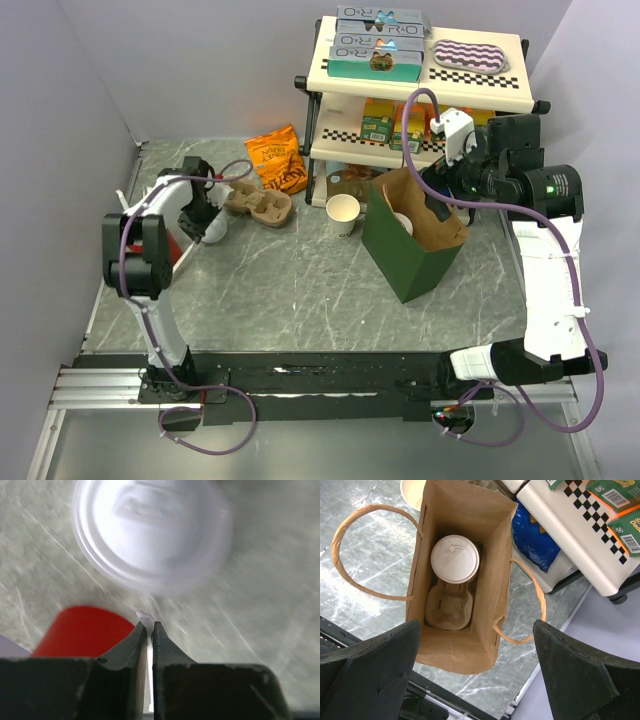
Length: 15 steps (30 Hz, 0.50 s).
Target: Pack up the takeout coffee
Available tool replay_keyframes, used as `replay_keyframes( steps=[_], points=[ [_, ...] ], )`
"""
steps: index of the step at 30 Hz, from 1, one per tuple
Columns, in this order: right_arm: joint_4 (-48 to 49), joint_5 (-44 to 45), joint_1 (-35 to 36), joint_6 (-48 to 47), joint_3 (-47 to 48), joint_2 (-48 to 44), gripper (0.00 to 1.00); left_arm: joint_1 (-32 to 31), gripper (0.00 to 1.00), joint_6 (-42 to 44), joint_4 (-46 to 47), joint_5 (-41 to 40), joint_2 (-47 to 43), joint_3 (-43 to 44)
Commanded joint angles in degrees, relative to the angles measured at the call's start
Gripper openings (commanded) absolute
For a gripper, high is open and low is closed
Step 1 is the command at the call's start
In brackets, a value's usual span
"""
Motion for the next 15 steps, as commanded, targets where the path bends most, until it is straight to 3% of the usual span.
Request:
replay_keyframes(
  steps=[1, 9, 15],
  points=[
    [1.0, 0.9, -0.3, -0.2, -0.5, -1.7, 1.00, -2.5, 0.02, -0.8, -10.1, 11.1, -11.0, 4.8],
    [1.4, 2.6, -0.4, 0.3, 2.6, -1.4, 1.00, -10.3, 0.01, -1.2, -18.8, 38.2, -20.3, 12.7],
    [3.2, 3.9, -0.7, 2.3, 6.9, -4.3, 1.00, -21.9, 0.01, -8.8, -6.9, 56.0, -25.0, 24.5]
  ],
)
